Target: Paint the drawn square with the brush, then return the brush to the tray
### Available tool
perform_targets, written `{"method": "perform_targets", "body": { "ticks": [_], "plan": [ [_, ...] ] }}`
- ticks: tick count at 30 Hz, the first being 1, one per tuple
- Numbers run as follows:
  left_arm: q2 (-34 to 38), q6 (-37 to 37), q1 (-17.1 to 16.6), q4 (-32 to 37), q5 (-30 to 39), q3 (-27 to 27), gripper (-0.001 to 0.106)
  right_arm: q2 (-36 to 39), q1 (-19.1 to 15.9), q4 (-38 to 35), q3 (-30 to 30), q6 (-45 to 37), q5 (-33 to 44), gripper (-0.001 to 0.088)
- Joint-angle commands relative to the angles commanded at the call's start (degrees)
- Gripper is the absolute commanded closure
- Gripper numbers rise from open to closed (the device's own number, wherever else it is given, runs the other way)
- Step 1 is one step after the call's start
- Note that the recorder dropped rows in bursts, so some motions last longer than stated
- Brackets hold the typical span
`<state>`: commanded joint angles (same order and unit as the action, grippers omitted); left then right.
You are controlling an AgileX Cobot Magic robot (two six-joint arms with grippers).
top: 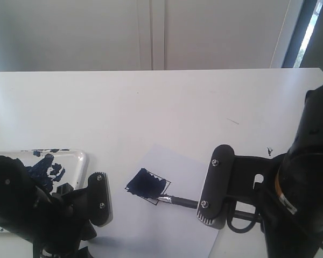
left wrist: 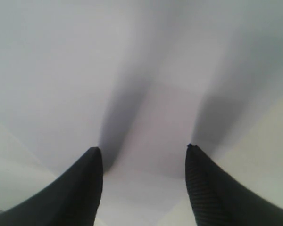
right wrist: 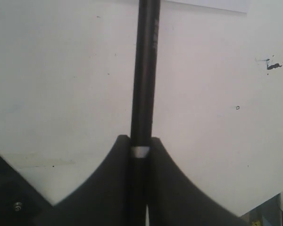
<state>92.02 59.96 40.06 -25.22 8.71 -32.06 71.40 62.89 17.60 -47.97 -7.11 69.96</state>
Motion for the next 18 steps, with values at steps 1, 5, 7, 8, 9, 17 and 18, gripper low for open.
{"method": "perform_targets", "body": {
  "ticks": [1, 5, 7, 8, 9, 17, 18],
  "plan": [
    [0.0, 0.0, 0.0, 0.0, 0.0, 0.0, 0.049, 0.0, 0.0, -0.14, 0.0, -0.18, 0.0, 0.0868],
    [0.0, 0.0, 0.0, 0.0, 0.0, 0.0, 0.049, 0.0, 0.0, 0.06, 0.0, -0.18, 0.0, 0.0868],
    [0.0, 0.0, 0.0, 0.0, 0.0, 0.0, 0.049, 0.0, 0.0, 0.06, 0.0, -0.18, 0.0, 0.0868],
    [0.0, 0.0, 0.0, 0.0, 0.0, 0.0, 0.049, 0.0, 0.0, 0.17, 0.0, -0.18, 0.0, 0.0868],
    [0.0, 0.0, 0.0, 0.0, 0.0, 0.0, 0.049, 0.0, 0.0, 0.45, 0.0, -0.18, 0.0, 0.0868],
    [0.0, 0.0, 0.0, 0.0, 0.0, 0.0, 0.049, 0.0, 0.0, 4.86, 0.0, 2.93, 0.0, 0.0868],
    [0.0, 0.0, 0.0, 0.0, 0.0, 0.0, 0.049, 0.0, 0.0, 5.39, 0.0, 3.21, 0.0, 0.0868]
  ]
}}
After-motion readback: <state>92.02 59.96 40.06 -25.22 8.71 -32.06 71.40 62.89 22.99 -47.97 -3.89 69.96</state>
